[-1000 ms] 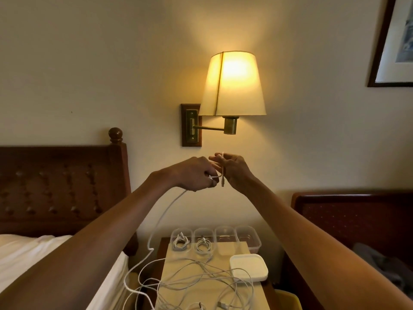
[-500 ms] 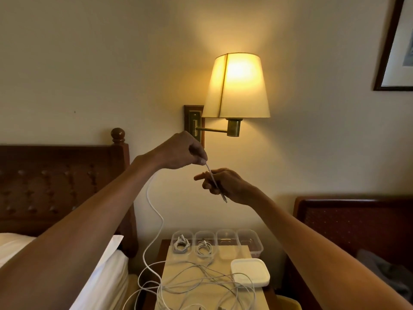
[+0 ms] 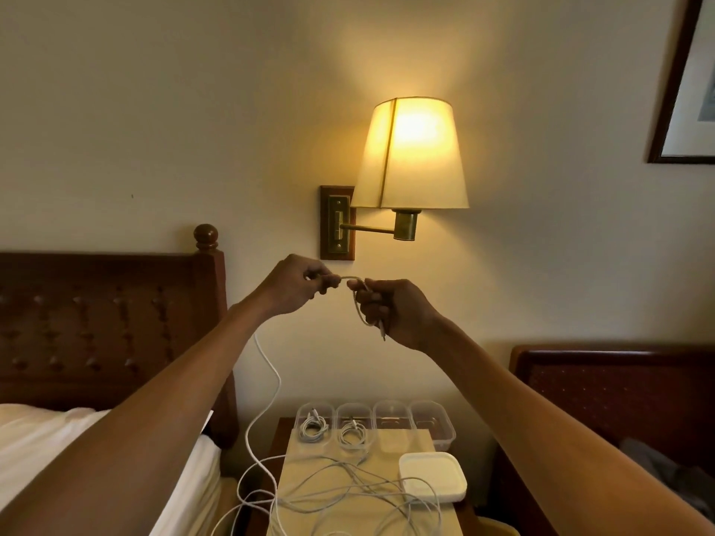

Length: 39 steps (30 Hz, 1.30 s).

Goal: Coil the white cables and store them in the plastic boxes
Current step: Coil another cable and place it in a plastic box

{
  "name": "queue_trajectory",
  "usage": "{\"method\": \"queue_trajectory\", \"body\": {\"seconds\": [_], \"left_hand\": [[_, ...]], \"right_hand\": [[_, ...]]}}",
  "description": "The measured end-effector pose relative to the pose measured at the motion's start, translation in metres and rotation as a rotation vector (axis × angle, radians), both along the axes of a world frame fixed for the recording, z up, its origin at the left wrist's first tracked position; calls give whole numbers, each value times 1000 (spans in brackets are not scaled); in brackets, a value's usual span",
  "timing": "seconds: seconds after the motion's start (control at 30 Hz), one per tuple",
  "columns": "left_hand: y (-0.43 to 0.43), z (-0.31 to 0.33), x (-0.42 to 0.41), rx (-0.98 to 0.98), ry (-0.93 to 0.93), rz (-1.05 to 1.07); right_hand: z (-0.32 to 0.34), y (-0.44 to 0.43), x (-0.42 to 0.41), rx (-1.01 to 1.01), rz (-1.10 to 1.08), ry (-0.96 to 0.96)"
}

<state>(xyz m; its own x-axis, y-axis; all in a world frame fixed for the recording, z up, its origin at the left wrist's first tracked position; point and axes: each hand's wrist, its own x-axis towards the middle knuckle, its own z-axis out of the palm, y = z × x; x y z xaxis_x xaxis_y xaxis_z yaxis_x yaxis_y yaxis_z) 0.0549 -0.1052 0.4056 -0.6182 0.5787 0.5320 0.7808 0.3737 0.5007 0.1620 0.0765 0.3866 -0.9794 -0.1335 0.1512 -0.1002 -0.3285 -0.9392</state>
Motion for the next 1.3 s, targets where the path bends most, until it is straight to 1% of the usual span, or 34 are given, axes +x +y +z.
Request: {"method": "queue_trajectory", "body": {"seconds": [0.13,0.23,0.37,0.43,0.5,0.57,0.63,0.7,0.8,0.9,1.03,1.1,1.17,1.23,1.3], "left_hand": [[-6,-29,-10,1,-161,32],[0,-40,-3,-24,-282,-23],[23,-42,24,-173,-422,-123],[30,-38,37,-261,-452,-186],[33,-28,48,-334,-440,-194],[35,-15,57,-413,-383,-160],[34,0,63,-498,-280,-129],[30,14,65,-533,-188,-120],[22,29,64,-513,-154,-127],[14,39,58,-462,-165,-126],[4,45,50,-334,-171,-134],[2,44,44,-252,-139,-144],[2,43,38,-166,-66,-122],[3,40,34,-85,9,-93],[5,36,29,-10,35,-85]], "right_hand": [[9,2,4,-81,-6,88],[16,0,3,-81,1,133],[19,-2,-6,-41,-17,186],[18,0,-11,-7,-84,201],[15,6,-17,98,-215,220],[12,14,-20,195,-313,229],[8,19,-21,281,-365,234],[5,21,-20,399,-382,246],[4,18,-18,580,-364,264],[3,17,-17,730,-331,223],[5,16,-11,712,-148,146],[10,12,-5,746,-119,130],[15,8,-2,762,-122,121],[17,6,1,699,-108,104],[19,6,3,598,-99,80]]}}
